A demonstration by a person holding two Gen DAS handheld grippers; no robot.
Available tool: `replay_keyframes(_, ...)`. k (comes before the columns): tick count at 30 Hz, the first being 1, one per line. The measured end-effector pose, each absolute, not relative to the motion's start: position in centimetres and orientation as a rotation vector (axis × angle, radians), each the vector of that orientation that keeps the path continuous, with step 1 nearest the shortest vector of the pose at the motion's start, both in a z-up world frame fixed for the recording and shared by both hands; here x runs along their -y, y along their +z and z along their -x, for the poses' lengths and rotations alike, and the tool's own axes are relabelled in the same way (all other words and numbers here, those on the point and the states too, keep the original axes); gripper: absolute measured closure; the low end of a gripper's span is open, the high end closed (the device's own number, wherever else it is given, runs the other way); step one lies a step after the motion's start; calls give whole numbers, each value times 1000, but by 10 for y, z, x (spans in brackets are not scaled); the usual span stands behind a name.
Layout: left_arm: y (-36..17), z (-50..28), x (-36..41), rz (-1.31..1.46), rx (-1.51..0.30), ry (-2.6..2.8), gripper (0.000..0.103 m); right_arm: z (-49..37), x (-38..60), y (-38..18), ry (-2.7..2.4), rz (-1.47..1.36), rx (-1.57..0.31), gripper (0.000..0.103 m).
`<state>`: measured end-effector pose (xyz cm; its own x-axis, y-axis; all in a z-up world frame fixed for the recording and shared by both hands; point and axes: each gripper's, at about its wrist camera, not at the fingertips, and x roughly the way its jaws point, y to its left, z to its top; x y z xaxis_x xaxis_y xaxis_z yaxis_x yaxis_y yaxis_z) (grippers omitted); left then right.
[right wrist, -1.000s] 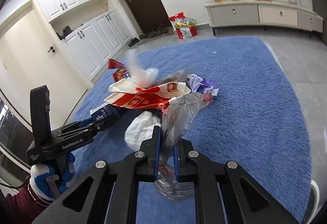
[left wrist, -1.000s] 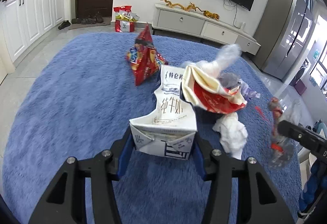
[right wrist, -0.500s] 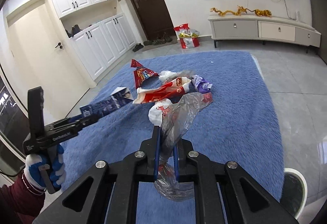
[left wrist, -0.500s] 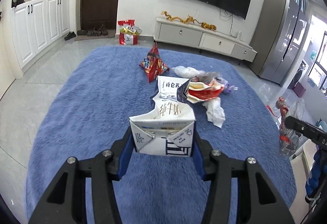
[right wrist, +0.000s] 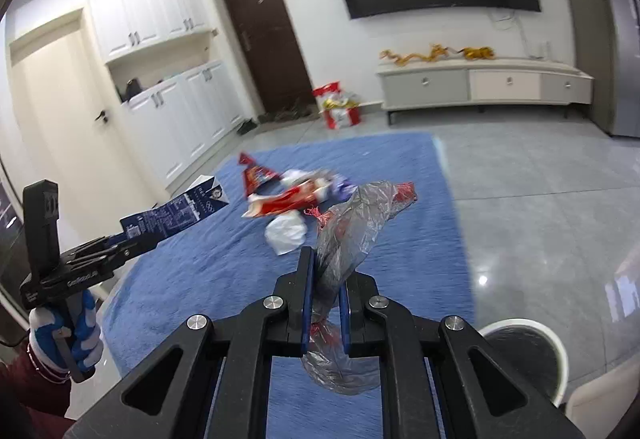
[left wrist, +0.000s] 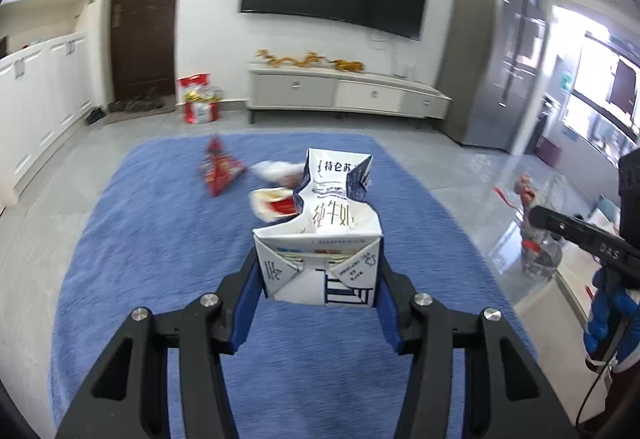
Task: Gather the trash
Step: 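Carry the carton and plastic bag to the trash bin and release them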
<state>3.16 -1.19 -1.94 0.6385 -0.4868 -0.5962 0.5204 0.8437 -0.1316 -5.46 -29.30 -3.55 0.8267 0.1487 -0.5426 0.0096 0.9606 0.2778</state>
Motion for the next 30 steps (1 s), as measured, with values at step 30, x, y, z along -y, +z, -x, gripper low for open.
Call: replay_keyframes(30, -113, 29, 367, -537, -944, -989, 54, 119, 503, -197, -329, -620, -737, 88)
